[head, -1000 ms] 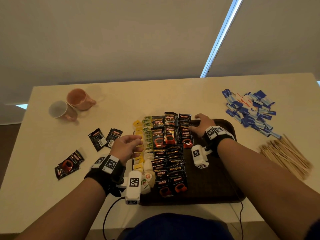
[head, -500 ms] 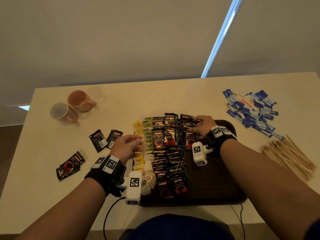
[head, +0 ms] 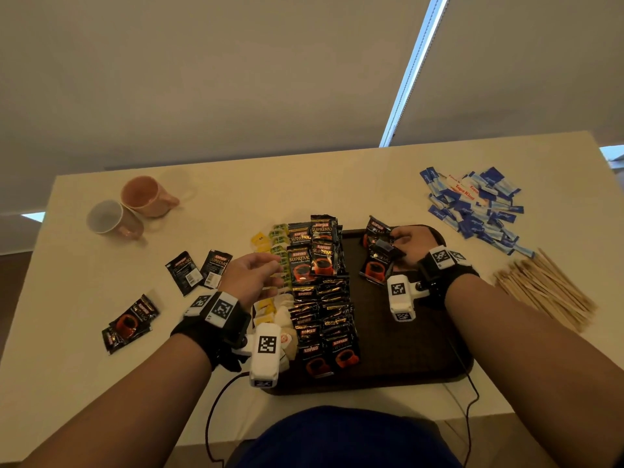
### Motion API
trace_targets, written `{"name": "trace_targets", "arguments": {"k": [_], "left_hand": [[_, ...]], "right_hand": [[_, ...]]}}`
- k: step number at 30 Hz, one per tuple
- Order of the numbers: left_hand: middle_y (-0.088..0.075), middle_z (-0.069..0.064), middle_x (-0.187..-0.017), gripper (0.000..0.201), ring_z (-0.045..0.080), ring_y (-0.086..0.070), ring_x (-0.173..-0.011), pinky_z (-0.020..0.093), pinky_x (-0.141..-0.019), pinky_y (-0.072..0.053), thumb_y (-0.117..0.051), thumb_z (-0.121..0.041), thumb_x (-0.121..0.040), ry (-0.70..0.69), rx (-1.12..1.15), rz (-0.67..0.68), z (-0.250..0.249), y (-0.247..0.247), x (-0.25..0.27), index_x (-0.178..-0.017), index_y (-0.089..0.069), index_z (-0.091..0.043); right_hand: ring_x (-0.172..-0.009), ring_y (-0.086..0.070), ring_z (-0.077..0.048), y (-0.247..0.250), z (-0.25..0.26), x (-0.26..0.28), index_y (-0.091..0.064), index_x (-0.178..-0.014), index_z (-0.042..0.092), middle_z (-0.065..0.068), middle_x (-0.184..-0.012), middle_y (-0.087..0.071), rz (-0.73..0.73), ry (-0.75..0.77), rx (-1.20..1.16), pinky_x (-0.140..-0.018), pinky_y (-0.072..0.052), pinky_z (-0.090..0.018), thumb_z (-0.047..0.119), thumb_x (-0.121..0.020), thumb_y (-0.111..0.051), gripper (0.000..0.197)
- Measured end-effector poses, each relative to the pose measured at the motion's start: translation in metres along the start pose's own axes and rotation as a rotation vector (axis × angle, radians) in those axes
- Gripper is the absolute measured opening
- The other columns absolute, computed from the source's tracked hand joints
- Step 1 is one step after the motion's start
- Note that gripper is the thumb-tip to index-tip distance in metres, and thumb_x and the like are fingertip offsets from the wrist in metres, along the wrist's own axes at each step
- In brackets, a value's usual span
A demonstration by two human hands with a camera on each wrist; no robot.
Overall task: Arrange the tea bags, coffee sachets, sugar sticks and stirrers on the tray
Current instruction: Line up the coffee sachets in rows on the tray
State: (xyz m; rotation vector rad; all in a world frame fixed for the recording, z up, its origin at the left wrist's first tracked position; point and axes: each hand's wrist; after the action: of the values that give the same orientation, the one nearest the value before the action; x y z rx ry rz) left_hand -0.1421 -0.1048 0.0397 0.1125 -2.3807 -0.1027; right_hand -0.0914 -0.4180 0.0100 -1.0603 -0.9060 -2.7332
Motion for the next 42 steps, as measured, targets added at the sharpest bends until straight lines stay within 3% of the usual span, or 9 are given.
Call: {"name": "trace_targets", "arguments": {"k": [5,8,12,15,20,25,32,35,42], "left_hand": [[-0.071,0.015,-0.098,0.012,0.023,-0.068,-0.077,0.031,-0.065,-0.057,-0.062,-0.004,-0.095,-0.161,-0.049,0.044,-0.015,-0.015,0.006,-0.097,-0.070,-0.013],[-0.071,0.005,-0.105,0.013,0.023,-0.069,-0.097,0.035,-0.080,-0.059,-0.068,-0.013,-0.092,-0.284,-0.138,0.078,-0.025,-0.024,0.005,-0.103,-0.069,-0.021],[-0.061,-0.001,-0.129,0.054,0.017,-0.063,-0.114,0.042,-0.097,-0.054,-0.078,-0.036,-0.083,-0.247,-0.197,0.232,-0.032,-0.030,0.009,-0.130,-0.054,-0.023],[-0.070,-0.001,-0.111,0.052,0.019,-0.069,-0.101,0.043,-0.086,-0.059,-0.076,-0.044,-0.078,-0.157,-0.200,0.339,-0.031,-0.028,0.016,-0.122,-0.059,-0.023],[-0.074,0.007,-0.109,0.043,0.031,-0.072,-0.102,0.053,-0.086,-0.058,-0.078,-0.020,-0.078,0.010,-0.056,0.448,-0.023,-0.008,0.017,-0.118,-0.063,-0.016],[-0.075,0.004,-0.097,0.036,0.022,-0.073,-0.092,0.044,-0.079,-0.061,-0.067,0.010,-0.085,0.000,-0.102,0.407,-0.015,0.000,0.012,-0.106,-0.064,-0.018],[-0.075,0.009,-0.110,0.040,0.029,-0.072,-0.103,0.056,-0.089,-0.057,-0.078,-0.003,-0.081,-0.073,-0.048,0.252,-0.014,-0.002,0.008,-0.117,-0.065,-0.015],[-0.072,0.011,-0.115,0.033,0.030,-0.071,-0.104,0.053,-0.086,-0.059,-0.072,-0.005,-0.087,-0.052,0.031,0.262,-0.016,-0.005,0.008,-0.118,-0.063,-0.014],[-0.070,0.013,-0.117,0.029,0.030,-0.071,-0.100,0.043,-0.070,-0.061,-0.066,-0.008,-0.093,0.015,0.164,0.223,-0.013,-0.009,0.008,-0.121,-0.061,-0.010]], "right_hand": [[-0.065,-0.060,-0.009,0.011,0.015,0.029,-0.060,-0.112,0.006,-0.002,-0.080,-0.058,-0.028,0.121,-0.137,-0.041,-0.045,-0.012,-0.003,-0.086,-0.068,0.029],[-0.057,-0.063,-0.005,0.002,0.036,0.050,-0.059,-0.092,0.011,-0.001,-0.073,-0.059,0.084,0.224,-0.267,-0.045,-0.049,-0.016,-0.007,-0.085,-0.067,0.021],[-0.058,-0.064,-0.003,-0.037,0.053,0.064,-0.060,-0.085,0.010,-0.001,-0.071,-0.059,0.240,0.352,-0.220,-0.049,-0.053,-0.022,-0.002,-0.086,-0.069,0.016],[-0.070,-0.064,-0.012,-0.064,0.064,0.068,-0.063,-0.088,0.010,-0.006,-0.079,-0.060,0.247,0.465,-0.123,-0.059,-0.059,-0.034,0.005,-0.087,-0.071,0.009],[-0.076,-0.062,-0.016,-0.082,0.072,0.073,-0.060,-0.081,0.023,-0.006,-0.086,-0.058,0.247,0.510,-0.108,-0.065,-0.058,-0.033,0.009,-0.085,-0.074,0.020],[-0.081,-0.064,-0.025,-0.087,0.078,0.072,-0.062,-0.094,0.020,-0.004,-0.088,-0.055,0.268,0.502,-0.074,-0.070,-0.062,-0.042,0.006,-0.087,-0.071,0.018],[-0.084,-0.070,-0.018,-0.087,0.076,0.070,-0.059,-0.121,0.013,-0.005,-0.099,-0.070,0.298,0.403,-0.080,-0.071,-0.061,-0.031,0.024,-0.076,-0.084,0.053],[-0.085,-0.073,-0.019,-0.086,0.069,0.067,-0.064,-0.116,0.010,-0.006,-0.094,-0.075,0.315,0.359,-0.113,-0.082,-0.060,-0.044,0.015,-0.077,-0.083,0.044],[-0.090,-0.073,-0.012,-0.083,0.066,0.071,-0.060,-0.120,0.012,-0.001,-0.098,-0.075,0.357,0.328,-0.234,-0.084,-0.059,-0.033,0.004,-0.085,-0.072,0.038]]}}
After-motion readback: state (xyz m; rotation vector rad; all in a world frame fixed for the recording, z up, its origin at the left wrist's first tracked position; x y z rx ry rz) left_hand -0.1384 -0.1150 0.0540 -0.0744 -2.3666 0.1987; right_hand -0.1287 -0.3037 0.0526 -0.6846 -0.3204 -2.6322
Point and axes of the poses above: each hand's wrist, its own x-axis away from the middle knuckle, its own y-axis out of the back of the hand, z = x × y
